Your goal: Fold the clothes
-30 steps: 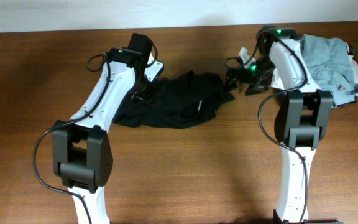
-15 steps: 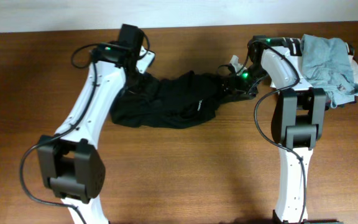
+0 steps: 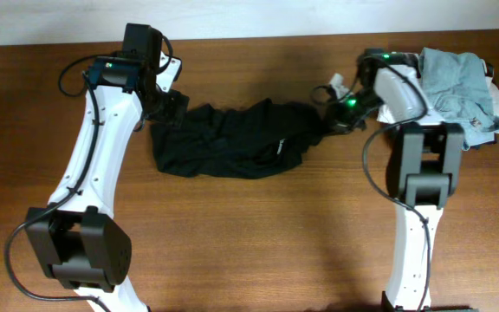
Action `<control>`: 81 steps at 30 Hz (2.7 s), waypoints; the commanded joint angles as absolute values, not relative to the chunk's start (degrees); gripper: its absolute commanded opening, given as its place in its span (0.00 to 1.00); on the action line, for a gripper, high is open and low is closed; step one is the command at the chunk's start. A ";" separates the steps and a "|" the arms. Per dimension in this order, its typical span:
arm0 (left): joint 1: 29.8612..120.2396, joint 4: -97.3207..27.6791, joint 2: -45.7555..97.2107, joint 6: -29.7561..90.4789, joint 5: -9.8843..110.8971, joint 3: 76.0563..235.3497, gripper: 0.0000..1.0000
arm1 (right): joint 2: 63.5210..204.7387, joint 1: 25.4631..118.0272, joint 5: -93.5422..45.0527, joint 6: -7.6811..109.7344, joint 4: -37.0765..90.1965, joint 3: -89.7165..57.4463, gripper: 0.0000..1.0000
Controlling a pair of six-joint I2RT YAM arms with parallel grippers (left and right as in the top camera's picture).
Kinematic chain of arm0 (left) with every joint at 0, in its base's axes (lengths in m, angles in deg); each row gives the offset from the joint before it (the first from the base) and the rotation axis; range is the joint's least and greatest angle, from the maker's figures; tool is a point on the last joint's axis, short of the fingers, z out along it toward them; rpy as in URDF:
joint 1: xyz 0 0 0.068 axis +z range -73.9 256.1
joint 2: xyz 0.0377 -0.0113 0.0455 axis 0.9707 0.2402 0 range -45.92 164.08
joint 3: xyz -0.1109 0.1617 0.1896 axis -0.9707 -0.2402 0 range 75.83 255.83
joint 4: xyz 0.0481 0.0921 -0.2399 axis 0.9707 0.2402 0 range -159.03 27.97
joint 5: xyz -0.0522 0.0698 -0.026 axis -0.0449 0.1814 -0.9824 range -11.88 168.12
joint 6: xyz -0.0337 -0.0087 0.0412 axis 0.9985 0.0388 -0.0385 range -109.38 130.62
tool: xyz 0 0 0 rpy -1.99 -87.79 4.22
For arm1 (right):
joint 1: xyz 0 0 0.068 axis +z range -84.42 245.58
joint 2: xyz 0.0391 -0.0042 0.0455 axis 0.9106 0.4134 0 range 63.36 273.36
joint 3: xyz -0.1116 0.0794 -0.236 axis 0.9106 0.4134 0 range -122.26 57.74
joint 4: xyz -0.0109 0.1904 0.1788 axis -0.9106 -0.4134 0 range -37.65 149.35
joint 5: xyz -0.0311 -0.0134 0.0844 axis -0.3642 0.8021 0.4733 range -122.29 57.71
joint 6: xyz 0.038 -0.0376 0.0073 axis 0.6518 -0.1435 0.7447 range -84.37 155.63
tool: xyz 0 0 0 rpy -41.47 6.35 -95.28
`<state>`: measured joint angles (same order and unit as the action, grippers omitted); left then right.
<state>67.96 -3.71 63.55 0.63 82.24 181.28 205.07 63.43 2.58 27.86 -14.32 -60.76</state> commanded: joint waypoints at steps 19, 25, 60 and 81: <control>71.13 -4.93 61.74 1.19 82.68 182.28 0.82 | 203.47 62.27 9.36 22.11 -34.15 -89.94 0.04; 71.37 -5.59 61.74 1.17 82.72 182.28 0.82 | 203.49 71.03 6.06 22.61 -34.13 -91.64 0.04; 77.03 -9.70 61.72 2.44 82.46 182.28 0.82 | 210.29 103.93 -7.73 33.96 -10.37 -90.68 0.04; 83.50 -11.58 61.72 5.43 80.73 182.28 0.82 | 209.77 106.01 -7.29 32.86 -14.02 -92.58 0.99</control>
